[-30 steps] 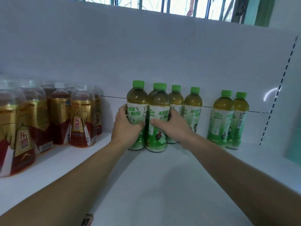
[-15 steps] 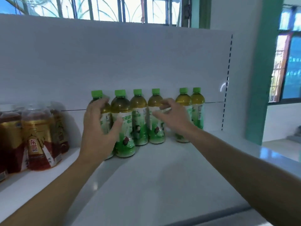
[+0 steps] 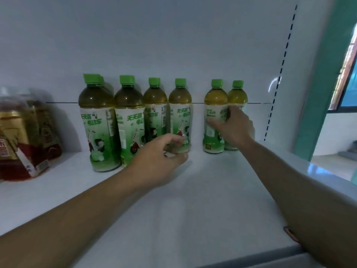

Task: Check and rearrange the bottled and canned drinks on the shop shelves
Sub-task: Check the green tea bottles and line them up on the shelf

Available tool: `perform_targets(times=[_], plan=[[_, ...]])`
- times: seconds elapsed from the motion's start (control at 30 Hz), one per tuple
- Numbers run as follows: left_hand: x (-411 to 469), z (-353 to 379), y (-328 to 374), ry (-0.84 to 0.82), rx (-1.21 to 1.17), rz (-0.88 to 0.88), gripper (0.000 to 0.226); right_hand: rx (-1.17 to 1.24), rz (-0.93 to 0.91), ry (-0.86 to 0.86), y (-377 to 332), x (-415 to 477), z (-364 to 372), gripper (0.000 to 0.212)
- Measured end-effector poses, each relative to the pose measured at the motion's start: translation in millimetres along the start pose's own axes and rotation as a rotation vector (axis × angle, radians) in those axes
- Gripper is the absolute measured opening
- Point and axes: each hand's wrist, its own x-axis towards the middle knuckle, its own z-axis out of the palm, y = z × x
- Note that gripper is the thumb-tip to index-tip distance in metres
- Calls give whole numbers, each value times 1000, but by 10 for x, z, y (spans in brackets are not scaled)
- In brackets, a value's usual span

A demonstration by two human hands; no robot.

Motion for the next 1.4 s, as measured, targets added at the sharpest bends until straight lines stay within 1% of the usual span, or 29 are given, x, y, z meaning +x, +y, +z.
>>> perform_targets(times=[0.17,0.23,0.3,0.43,0.53,0.6,0.67,0.73,0.77,0.83,0.9,0.93,1.0,1.03,1.1,1.17,1.2,1.27,1.3,1.33,1.4], plan=[[-25,8,-28,-18,-76,-16,33,147,53,-3,-18,-59,-105,41],[-43,-13,-37,-10,-120,-28,33,237,29,-29,-56,-112,-150,32],[-47,-41,-29,17,-172,-47,38,361,-22,-92,-153,-193,-173,25],[-58,-82,14,60,-304,-74,54,606,-122,-267,-442,-406,-212,29],[-121,-87,38,56,-383,-82,51,705,-209,-392,-576,-568,-241,37],[-151,-83,12,50,-413,-86,58,715,-262,-456,-579,-630,-211,39],[-166,-93,-12,35,-453,-83,64,668,-303,-483,-551,-612,-185,38],[-158,-133,-26,-16,-523,-70,59,702,-317,-482,-513,-533,-214,30],[-148,-159,-24,-60,-543,-60,55,749,-307,-480,-500,-488,-249,30],[-134,-186,-12,-164,-528,-35,55,822,-298,-485,-477,-430,-307,43],[-142,-171,5,-244,-531,-19,57,848,-336,-521,-483,-442,-328,57],[-151,-150,16,-267,-543,-19,56,851,-362,-524,-483,-465,-326,55],[-172,-85,53,-270,-524,-29,57,846,-377,-479,-506,-513,-330,36],[-179,-46,70,-242,-476,-38,61,826,-380,-426,-535,-541,-334,29],[-186,31,109,-154,-382,-66,71,779,-396,-340,-541,-566,-320,25],[-170,67,133,-86,-388,-83,74,763,-410,-319,-560,-581,-302,30],[-160,67,135,-86,-410,-81,74,768,-404,-352,-564,-582,-297,37],[-142,27,120,-148,-497,-70,71,822,-387,-469,-551,-570,-292,57],[-145,-7,121,-192,-540,-63,68,846,-393,-519,-538,-566,-289,58],[-155,-39,114,-231,-566,-52,66,859,-405,-548,-528,-563,-286,52],[-184,-70,109,-265,-526,-35,66,869,-386,-529,-546,-579,-293,39]])
